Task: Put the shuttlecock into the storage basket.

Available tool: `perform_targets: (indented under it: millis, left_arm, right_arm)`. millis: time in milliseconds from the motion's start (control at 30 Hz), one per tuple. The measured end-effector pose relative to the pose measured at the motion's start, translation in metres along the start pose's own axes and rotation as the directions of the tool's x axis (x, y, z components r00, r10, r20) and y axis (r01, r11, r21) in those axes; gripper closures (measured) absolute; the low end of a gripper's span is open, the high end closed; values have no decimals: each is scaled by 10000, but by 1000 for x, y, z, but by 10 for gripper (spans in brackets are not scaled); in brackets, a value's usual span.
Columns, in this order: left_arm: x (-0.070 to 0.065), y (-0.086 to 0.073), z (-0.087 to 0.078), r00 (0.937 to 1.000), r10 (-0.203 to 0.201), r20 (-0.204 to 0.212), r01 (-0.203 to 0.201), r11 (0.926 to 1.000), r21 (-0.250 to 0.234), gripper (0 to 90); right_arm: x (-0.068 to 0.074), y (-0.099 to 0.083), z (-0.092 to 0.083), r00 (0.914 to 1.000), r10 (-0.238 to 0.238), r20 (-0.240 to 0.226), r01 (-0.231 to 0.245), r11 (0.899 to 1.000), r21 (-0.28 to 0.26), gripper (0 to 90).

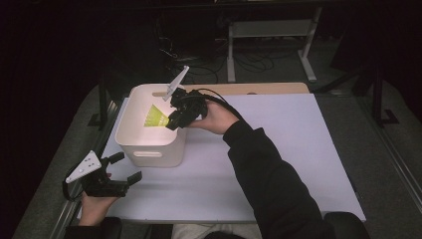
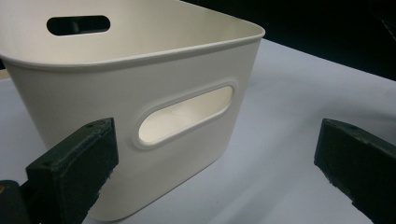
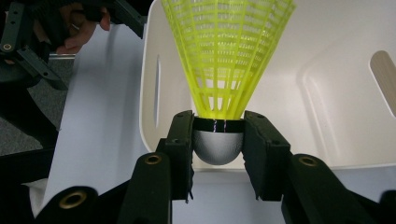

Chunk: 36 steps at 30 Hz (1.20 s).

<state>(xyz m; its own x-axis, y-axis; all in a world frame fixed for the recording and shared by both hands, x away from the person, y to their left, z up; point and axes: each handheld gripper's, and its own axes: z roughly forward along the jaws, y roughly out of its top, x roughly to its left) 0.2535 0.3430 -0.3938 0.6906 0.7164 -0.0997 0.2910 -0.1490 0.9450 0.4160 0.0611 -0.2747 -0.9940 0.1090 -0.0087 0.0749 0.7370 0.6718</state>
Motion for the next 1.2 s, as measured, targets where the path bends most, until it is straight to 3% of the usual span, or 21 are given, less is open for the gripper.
perform_targets:
  millis: [1200]
  left_arm:
    - [0,0,-2,10000,20,-44,-21,10000,-61,0]
  right_arm:
    - [-8,0,37,9985,194,-516,-173,9990,405,630]
